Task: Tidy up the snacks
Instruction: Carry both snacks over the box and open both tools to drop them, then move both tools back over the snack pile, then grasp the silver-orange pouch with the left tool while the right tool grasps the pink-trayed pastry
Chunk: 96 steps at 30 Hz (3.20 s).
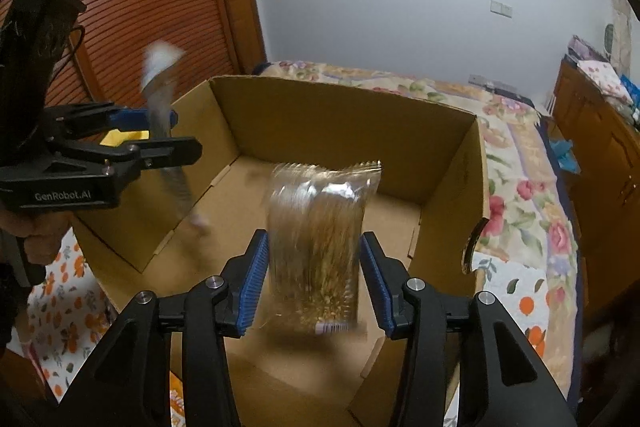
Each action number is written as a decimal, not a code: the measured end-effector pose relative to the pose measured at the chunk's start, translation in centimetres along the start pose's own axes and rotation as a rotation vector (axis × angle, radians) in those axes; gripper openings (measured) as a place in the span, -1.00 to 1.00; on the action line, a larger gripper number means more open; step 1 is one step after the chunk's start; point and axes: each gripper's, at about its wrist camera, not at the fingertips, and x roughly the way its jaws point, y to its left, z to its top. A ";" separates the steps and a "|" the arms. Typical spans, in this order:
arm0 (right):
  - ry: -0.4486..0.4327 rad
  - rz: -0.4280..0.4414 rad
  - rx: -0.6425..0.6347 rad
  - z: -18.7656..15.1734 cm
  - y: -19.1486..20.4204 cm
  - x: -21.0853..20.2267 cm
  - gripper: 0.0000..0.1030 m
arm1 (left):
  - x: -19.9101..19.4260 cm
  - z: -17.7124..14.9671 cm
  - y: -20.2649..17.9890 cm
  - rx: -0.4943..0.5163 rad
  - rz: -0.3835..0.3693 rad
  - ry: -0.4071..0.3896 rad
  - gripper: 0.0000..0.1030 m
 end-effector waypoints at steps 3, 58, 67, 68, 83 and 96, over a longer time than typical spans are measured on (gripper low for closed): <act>0.007 -0.018 -0.008 -0.1 0.5 0.1 -0.05 | -0.3 -0.3 0.3 -0.001 0.001 -0.005 0.19; 0.043 -0.062 0.105 -18.3 6.7 -8.7 0.21 | -7.7 -19.4 -0.9 -0.002 -0.074 0.013 0.40; 0.086 -0.047 0.112 -19.9 5.8 -7.4 0.20 | -5.6 -20.6 -0.6 -0.001 -0.060 0.063 0.40; 0.087 -0.043 0.114 -19.8 5.8 -7.4 0.20 | -5.5 -20.7 -0.5 -0.005 -0.060 0.066 0.40; 0.104 0.016 0.098 -20.8 6.5 -8.4 0.21 | -3.8 -21.7 -0.4 -0.014 -0.055 0.104 0.39; 0.128 -0.016 0.070 -22.2 7.4 -7.2 0.21 | -4.1 -21.8 -0.4 0.007 -0.050 0.098 0.10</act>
